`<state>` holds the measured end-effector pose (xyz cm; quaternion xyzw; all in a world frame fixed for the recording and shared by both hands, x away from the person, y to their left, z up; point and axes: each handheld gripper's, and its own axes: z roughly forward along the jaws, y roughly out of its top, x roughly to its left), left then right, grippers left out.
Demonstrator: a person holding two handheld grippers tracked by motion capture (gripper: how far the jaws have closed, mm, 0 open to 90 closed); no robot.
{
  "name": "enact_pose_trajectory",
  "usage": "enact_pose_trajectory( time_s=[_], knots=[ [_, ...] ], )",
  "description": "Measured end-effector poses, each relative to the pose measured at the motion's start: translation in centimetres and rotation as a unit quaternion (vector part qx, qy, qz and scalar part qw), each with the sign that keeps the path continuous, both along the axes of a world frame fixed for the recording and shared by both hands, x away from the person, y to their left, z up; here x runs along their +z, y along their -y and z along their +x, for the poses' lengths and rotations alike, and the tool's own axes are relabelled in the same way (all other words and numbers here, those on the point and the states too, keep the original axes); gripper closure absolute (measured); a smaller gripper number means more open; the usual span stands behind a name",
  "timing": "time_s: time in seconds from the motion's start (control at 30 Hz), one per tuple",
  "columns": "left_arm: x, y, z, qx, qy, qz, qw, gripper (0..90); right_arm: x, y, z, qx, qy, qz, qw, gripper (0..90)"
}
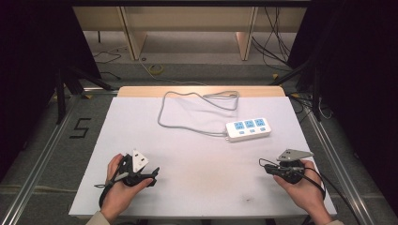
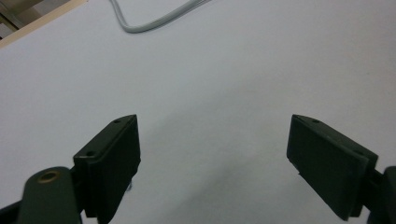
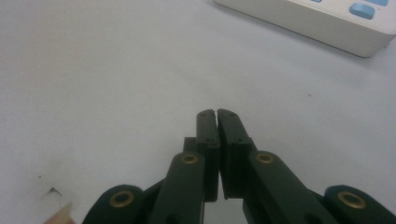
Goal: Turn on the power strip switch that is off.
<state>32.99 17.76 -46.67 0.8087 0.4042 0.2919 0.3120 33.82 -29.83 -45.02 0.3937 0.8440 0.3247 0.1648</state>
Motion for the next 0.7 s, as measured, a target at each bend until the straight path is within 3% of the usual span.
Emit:
enact_pose_trajectory(
  time_s=[0.7],
  knots=[
    [-0.2, 0.3, -0.1, -0.003, -0.001, 0.002, 1.0, 17.5, 0.8, 0.3, 1.7, -0.021, -0.022, -0.02, 0.9993, 90.0]
  ],
)
